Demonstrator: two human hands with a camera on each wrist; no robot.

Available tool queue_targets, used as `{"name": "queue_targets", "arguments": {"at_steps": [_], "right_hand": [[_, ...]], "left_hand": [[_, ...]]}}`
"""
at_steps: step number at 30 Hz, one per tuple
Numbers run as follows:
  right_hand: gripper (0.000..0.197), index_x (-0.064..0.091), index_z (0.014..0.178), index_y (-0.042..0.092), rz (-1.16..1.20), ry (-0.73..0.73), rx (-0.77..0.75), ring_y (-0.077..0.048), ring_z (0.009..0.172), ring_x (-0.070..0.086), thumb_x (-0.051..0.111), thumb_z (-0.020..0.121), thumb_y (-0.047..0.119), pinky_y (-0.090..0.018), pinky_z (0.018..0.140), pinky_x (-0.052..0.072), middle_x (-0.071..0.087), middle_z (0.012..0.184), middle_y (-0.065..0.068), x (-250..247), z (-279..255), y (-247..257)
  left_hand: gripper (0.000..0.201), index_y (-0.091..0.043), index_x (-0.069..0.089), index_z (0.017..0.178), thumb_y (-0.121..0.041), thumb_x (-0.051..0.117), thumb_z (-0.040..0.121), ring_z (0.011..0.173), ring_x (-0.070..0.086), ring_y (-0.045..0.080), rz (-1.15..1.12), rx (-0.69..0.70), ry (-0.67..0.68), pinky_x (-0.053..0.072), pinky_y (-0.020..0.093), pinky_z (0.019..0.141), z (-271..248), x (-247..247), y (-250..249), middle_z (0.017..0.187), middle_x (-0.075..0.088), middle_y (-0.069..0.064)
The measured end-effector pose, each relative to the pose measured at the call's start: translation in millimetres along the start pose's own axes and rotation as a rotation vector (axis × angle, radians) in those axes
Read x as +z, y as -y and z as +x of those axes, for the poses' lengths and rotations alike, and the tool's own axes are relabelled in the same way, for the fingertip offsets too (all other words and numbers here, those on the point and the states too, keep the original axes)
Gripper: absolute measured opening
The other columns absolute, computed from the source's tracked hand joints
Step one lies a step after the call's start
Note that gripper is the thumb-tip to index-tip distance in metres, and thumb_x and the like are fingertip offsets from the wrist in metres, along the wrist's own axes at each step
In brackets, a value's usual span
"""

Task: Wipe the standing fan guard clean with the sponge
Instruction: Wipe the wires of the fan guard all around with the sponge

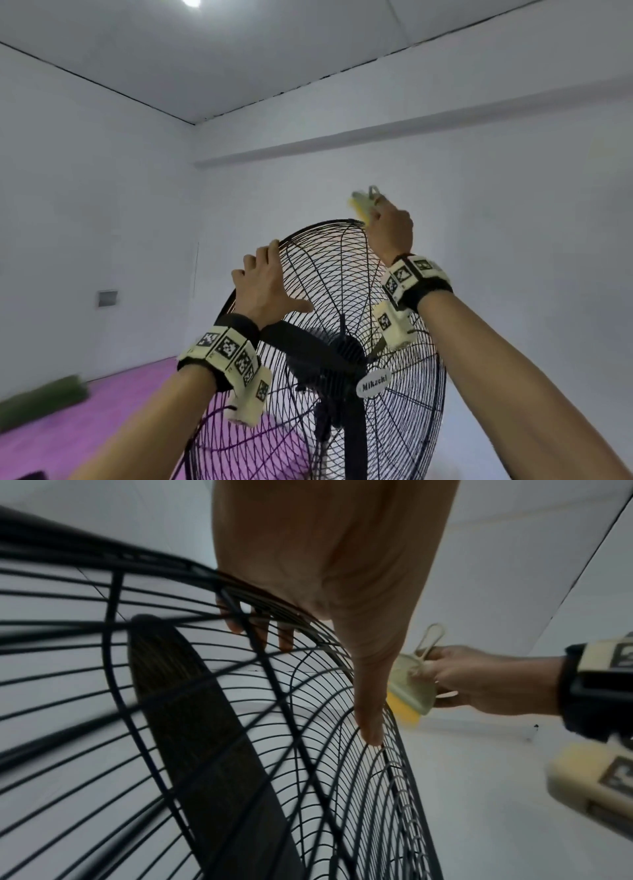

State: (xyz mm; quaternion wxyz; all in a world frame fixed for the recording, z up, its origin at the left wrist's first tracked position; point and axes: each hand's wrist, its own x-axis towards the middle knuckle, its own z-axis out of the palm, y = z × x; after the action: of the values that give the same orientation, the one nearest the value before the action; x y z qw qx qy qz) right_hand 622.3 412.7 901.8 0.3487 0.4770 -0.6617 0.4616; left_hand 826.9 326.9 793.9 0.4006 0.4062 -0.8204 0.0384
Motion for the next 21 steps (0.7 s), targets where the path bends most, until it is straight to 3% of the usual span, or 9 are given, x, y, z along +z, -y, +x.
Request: {"name": "queue_targets", "arguments": {"at_steps": [1, 3, 5, 6, 8, 10, 13, 18, 21], "right_hand": [[0.04, 0.058, 0.14, 0.022, -0.057, 0.044, -0.05, -0.034, 0.083, 0.069, 0.05, 0.102, 0.014, -0.045, 0.084, 0.059, 0.074, 0.095, -0.018, 2, -3, 1], [0.036, 0.061, 0.136, 0.021, -0.067, 0.063, -0.253, -0.021, 0.056, 0.058, 0.051, 0.103, 0.011, -0.034, 0.066, 0.058, 0.069, 0.071, -0.006, 10, -19, 8], [0.033, 0.062, 0.136, 0.019, 0.036, 0.071, -0.465, -0.006, 0.041, 0.041, 0.052, 0.105, 0.017, -0.01, 0.047, 0.039, 0.057, 0.059, 0.004, 12, -42, 19], [0.032, 0.062, 0.136, 0.017, 0.103, 0.091, -0.522, -0.001, 0.04, 0.039, 0.052, 0.105, 0.019, -0.009, 0.043, 0.036, 0.06, 0.061, 0.004, 13, -50, 21], [0.031, 0.064, 0.133, 0.012, 0.214, 0.083, -0.461, -0.002, 0.044, 0.046, 0.051, 0.106, 0.018, -0.008, 0.043, 0.039, 0.073, 0.08, -0.005, 11, -53, 20], [0.034, 0.061, 0.136, 0.016, 0.223, -0.045, -0.246, -0.01, 0.054, 0.053, 0.051, 0.104, 0.014, -0.005, 0.054, 0.041, 0.073, 0.092, -0.003, 7, -43, 14], [0.049, 0.05, 0.142, 0.028, 0.118, -0.073, -0.014, -0.021, 0.075, 0.057, 0.052, 0.098, 0.005, -0.025, 0.074, 0.05, 0.069, 0.094, -0.005, 1, -30, 5], [0.017, 0.061, 0.101, 0.02, 0.038, 0.159, -0.29, -0.017, 0.054, 0.051, 0.056, 0.094, 0.006, -0.028, 0.059, 0.044, 0.064, 0.073, 0.002, 2, -47, 28], [0.011, 0.057, 0.095, 0.021, 0.163, 0.264, -0.377, -0.023, 0.058, 0.059, 0.058, 0.095, 0.01, -0.03, 0.051, 0.043, 0.066, 0.078, 0.002, -7, -62, 42]], "left_hand": [[0.143, -0.011, 0.006, 0.162, -0.074, 0.085, 0.061, 0.136, 0.035, 0.033, 0.002, 0.003, -0.007, 0.036, 0.052, 0.107, -1, 1, -1, 0.156, 0.03, 0.008], [0.143, -0.012, 0.006, 0.162, -0.075, 0.084, 0.061, 0.136, 0.035, 0.033, 0.009, 0.001, -0.01, 0.036, 0.052, 0.107, -2, 2, -2, 0.156, 0.03, 0.008], [0.142, -0.012, 0.006, 0.161, -0.076, 0.084, 0.061, 0.135, 0.035, 0.033, 0.014, -0.006, -0.009, 0.036, 0.052, 0.106, -1, 3, -2, 0.155, 0.03, 0.008], [0.142, -0.013, 0.006, 0.161, -0.076, 0.084, 0.06, 0.135, 0.036, 0.034, 0.016, -0.009, -0.005, 0.036, 0.052, 0.105, -1, 2, -3, 0.154, 0.031, 0.009], [0.14, -0.013, 0.01, 0.159, -0.079, 0.082, 0.059, 0.133, 0.038, 0.034, 0.047, -0.012, 0.011, 0.035, 0.053, 0.104, 2, -2, -4, 0.151, 0.033, 0.009], [0.135, -0.013, 0.017, 0.153, -0.083, 0.081, 0.056, 0.128, 0.04, 0.032, 0.098, 0.004, 0.032, 0.034, 0.054, 0.104, 4, -7, -3, 0.144, 0.036, 0.008], [0.127, -0.012, 0.025, 0.143, -0.077, 0.087, 0.053, 0.124, 0.044, 0.034, 0.022, 0.041, 0.091, 0.042, 0.056, 0.102, 15, -17, 0, 0.138, 0.037, 0.008], [0.111, -0.015, 0.022, 0.141, -0.06, 0.09, 0.066, 0.123, 0.058, 0.036, -0.185, 0.08, 0.307, 0.048, 0.048, 0.103, 37, -37, 20, 0.143, 0.055, 0.017], [0.13, -0.025, 0.0, 0.164, -0.064, 0.084, 0.072, 0.146, 0.043, 0.035, -0.176, 0.137, 0.34, 0.033, 0.044, 0.119, 38, -38, 30, 0.163, 0.04, 0.013]]}}
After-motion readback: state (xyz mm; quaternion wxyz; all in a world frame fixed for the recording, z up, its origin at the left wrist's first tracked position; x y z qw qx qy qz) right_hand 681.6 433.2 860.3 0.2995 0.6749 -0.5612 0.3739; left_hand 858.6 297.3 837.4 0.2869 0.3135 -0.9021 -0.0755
